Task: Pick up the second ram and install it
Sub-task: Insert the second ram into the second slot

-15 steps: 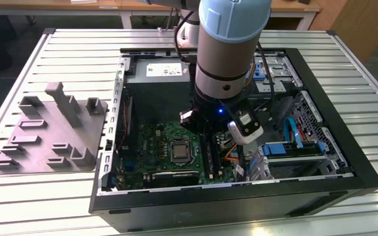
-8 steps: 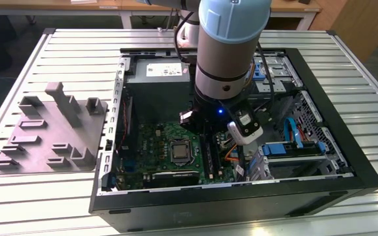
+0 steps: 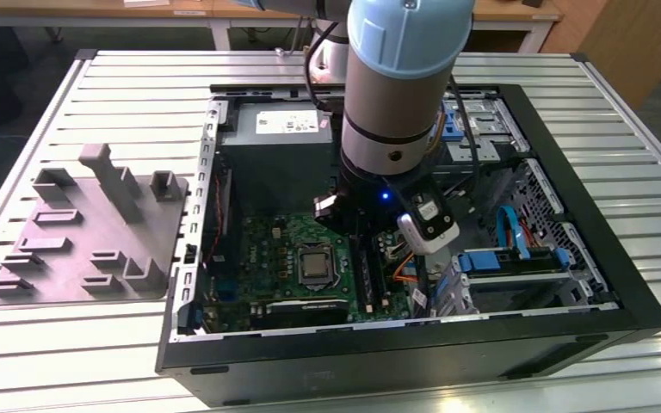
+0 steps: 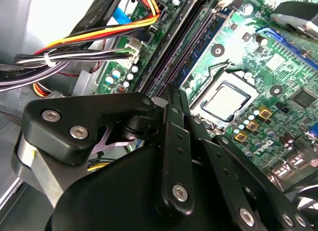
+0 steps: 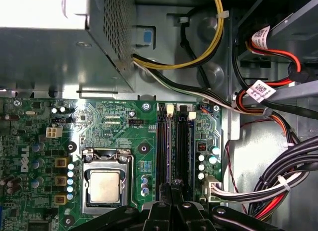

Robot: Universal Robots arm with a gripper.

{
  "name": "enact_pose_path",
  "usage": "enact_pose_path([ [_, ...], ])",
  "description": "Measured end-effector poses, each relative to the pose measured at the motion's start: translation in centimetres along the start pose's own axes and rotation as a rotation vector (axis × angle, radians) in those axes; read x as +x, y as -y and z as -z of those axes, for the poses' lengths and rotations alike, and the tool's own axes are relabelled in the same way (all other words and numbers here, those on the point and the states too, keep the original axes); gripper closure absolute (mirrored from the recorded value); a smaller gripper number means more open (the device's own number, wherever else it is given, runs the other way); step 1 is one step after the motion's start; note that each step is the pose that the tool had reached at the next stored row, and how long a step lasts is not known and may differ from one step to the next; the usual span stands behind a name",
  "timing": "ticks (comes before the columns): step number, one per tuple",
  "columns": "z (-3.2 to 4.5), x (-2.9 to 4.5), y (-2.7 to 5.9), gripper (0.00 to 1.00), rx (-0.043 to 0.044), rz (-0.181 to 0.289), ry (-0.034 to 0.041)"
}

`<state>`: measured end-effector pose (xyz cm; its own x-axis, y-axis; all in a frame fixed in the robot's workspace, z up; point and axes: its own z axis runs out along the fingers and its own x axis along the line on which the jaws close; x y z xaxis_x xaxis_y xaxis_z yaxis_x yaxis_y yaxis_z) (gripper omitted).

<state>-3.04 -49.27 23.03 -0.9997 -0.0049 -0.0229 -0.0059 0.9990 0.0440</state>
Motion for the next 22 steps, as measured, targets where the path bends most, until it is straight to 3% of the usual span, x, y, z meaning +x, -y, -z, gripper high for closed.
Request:
enact_pose_path([
  [22, -0.22, 0.09, -0.03, 0.89, 0.0000, 0.000, 0.0000],
])
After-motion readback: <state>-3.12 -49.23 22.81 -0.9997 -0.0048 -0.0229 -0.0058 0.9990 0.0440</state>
